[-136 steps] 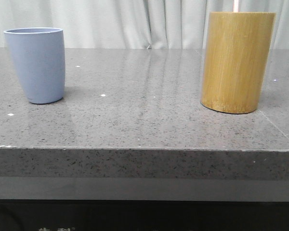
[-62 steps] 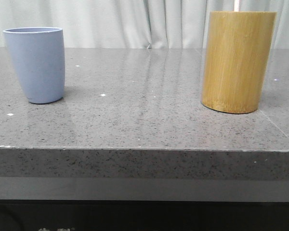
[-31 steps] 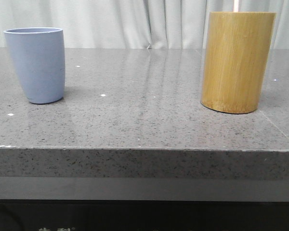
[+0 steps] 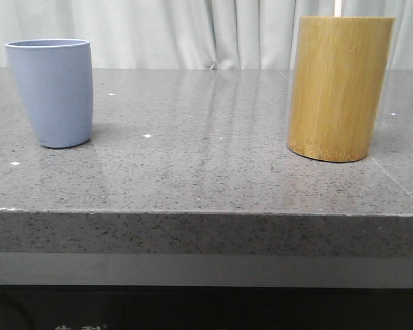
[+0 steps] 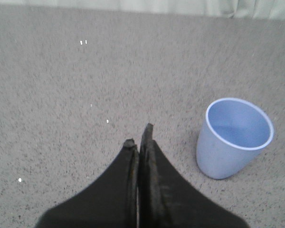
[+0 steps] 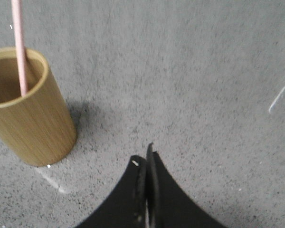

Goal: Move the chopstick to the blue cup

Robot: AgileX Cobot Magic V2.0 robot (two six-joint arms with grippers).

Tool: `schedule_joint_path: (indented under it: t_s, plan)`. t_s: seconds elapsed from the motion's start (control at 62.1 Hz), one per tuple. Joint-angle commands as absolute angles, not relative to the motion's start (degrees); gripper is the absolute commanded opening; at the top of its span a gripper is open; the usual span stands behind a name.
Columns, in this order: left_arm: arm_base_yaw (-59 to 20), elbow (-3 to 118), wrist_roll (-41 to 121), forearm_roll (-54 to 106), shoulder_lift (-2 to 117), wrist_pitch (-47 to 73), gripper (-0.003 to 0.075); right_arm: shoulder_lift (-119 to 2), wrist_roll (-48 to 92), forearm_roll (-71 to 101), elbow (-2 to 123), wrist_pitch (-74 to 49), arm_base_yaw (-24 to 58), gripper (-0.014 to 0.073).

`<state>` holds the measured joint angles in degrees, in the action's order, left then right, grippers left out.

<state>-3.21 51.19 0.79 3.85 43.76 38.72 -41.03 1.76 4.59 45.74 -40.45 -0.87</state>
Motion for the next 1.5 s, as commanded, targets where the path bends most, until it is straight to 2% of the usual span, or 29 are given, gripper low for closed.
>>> schedule_joint_path:
  t_s: [0.0,0.193,0.29,0.338,0.467,0.531,0.564,0.612,0.692,0.789,1.095,1.481]
  plan:
    - [-3.0,53.1,0.4,4.4,46.1,35.0,-0.0019,-43.0,2.3,4.0,47.6,-37.0,-1.2,-0.0069]
    - [-3.0,53.1,0.4,4.0,49.1,35.2,-0.0019,-43.9,2.3,3.8,47.6,-37.1,-1.2,-0.0067]
    - [-3.0,53.1,0.4,4.0,49.5,35.1,-0.0018,-43.9,3.3,3.5,47.6,-37.2,-1.2,-0.002]
    - [-3.0,53.1,0.4,3.9,49.5,34.7,-0.0018,-43.9,4.0,3.5,47.6,-37.5,-1.2,0.0036]
    - [-3.0,53.1,1.7,3.9,49.5,33.2,0.0019,-43.9,4.2,3.5,47.6,-38.2,-1.2,0.0306]
    - [-3.0,53.1,1.7,3.9,49.5,33.0,0.0081,-43.9,4.2,3.5,47.6,-38.3,-1.2,0.0433]
    - [-3.0,53.1,1.7,3.9,49.5,33.0,0.0146,-43.9,4.2,3.5,47.6,-38.3,-1.2,0.0489]
    - [-3.0,53.1,1.7,3.9,49.5,33.0,0.0233,-43.9,4.2,3.5,47.6,-38.3,-1.2,0.0519]
    - [-3.0,53.1,1.7,3.9,49.5,33.0,0.0371,-43.9,4.2,3.5,47.6,-38.3,-1.2,0.0518]
    - [-3.0,53.1,1.7,3.9,49.5,33.1,0.0458,-43.9,4.2,3.5,47.6,-38.3,-1.2,0.0516]
    - [-4.0,54.9,1.8,4.4,50.4,35.8,0.0417,-43.9,4.2,3.5,47.6,-38.3,-1.2,0.0516]
    - [-14.8,69.2,1.9,4.4,64.2,45.4,0.0403,-43.9,4.2,3.5,47.6,-38.3,-1.2,0.0516]
